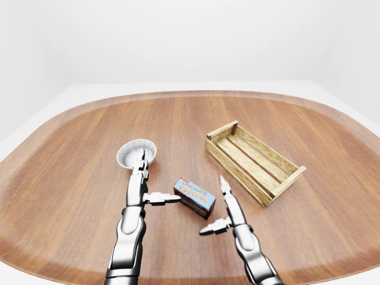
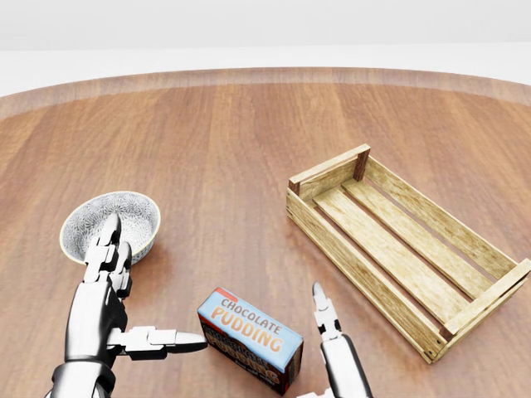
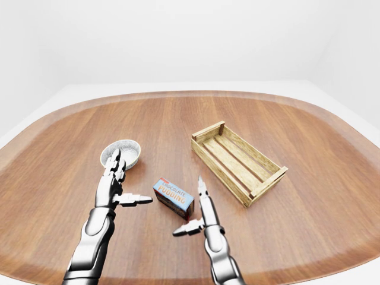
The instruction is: Pick up the chocolate pudding and put it in the tray.
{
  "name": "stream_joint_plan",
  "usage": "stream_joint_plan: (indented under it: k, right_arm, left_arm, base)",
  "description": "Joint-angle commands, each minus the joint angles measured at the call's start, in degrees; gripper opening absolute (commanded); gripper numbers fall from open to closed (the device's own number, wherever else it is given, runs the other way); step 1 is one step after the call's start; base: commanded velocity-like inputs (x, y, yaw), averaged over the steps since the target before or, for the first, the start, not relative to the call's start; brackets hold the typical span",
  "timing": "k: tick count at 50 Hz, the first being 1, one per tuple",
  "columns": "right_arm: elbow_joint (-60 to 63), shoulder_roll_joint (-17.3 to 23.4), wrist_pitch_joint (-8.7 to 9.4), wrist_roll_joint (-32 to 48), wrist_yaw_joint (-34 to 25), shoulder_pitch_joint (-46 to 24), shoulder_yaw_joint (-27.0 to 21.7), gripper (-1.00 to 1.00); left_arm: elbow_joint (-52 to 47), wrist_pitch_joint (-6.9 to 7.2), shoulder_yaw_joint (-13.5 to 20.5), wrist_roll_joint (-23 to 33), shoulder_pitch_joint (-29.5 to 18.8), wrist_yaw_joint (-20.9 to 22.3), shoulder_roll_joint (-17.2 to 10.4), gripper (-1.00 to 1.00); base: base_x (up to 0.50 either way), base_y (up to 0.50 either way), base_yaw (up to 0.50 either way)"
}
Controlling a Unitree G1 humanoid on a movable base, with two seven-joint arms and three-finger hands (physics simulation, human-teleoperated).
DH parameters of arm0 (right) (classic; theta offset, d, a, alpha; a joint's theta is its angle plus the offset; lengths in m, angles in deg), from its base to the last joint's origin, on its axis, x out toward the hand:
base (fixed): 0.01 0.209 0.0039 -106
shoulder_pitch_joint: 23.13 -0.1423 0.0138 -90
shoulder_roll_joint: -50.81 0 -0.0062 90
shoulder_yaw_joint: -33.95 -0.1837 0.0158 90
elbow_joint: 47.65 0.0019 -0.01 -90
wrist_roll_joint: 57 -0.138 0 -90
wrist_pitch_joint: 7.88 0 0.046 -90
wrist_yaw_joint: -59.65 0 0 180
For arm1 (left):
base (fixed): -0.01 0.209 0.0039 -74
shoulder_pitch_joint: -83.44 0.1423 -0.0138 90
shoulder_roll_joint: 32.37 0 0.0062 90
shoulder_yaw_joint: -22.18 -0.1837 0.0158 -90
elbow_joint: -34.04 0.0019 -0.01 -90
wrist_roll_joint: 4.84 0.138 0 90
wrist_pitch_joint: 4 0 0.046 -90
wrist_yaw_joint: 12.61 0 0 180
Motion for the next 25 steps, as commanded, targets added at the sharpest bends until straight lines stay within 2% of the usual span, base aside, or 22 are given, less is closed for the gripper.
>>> stream_joint_plan:
  k: [1, 25]
  right_arm:
    - [-1.29, -0.30, 0.00, 0.53, 0.50, -1.32, -0.26, 1.00]
    - [-7.22, -1.62, 0.00, 1.98, 2.67, -5.08, -0.46, 1.00]
  left_arm:
    - [-0.26, 0.78, 0.15, -1.04, -0.07, 0.72, 0.15, 1.00]
    - [-0.40, 0.63, 0.01, -0.88, 0.16, 0.85, 0.19, 1.00]
  base:
    - [0.00, 0.00, 0.00]
    - [0.00, 0.00, 0.00]
